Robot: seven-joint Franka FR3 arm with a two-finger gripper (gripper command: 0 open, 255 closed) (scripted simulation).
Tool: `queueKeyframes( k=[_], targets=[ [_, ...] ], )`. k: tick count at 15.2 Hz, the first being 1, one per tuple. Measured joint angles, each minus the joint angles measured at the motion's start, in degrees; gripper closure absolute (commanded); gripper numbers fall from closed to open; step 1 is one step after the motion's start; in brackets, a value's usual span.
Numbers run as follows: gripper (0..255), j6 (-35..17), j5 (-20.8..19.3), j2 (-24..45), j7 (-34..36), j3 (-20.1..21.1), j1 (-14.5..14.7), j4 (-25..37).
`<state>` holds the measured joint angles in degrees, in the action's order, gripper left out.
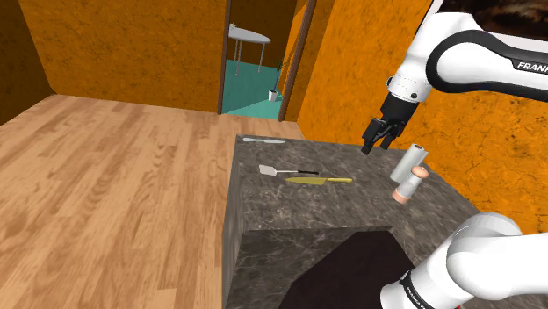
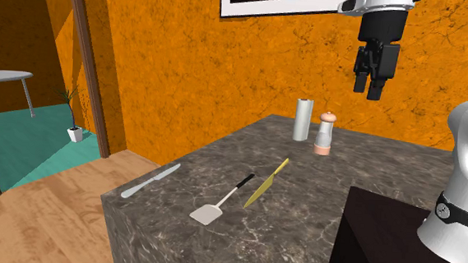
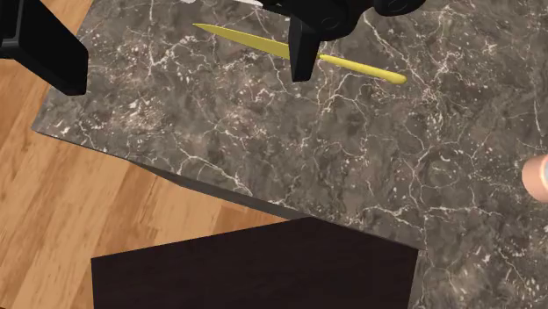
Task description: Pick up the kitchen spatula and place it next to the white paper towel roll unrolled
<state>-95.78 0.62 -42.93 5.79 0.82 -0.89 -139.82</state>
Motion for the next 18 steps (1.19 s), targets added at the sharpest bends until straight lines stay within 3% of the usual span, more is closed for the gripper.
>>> queueKeyframes(
  k=[2,6,11,18],
  targets=[
    [0,-0.67,-0.33,0.81,-1.07,-0.42,0.14,0.09],
    [0,-6.42,-2.70,6.05,-9.53,-3.70,1.08,-0.70],
    [0,-15.12,-5.04,15.43,-21.45,-7.91,2.55,-0.18],
    [0,-25.34,-5.14,31.17,-37.30,-11.56,5.09,5.22]
  ],
)
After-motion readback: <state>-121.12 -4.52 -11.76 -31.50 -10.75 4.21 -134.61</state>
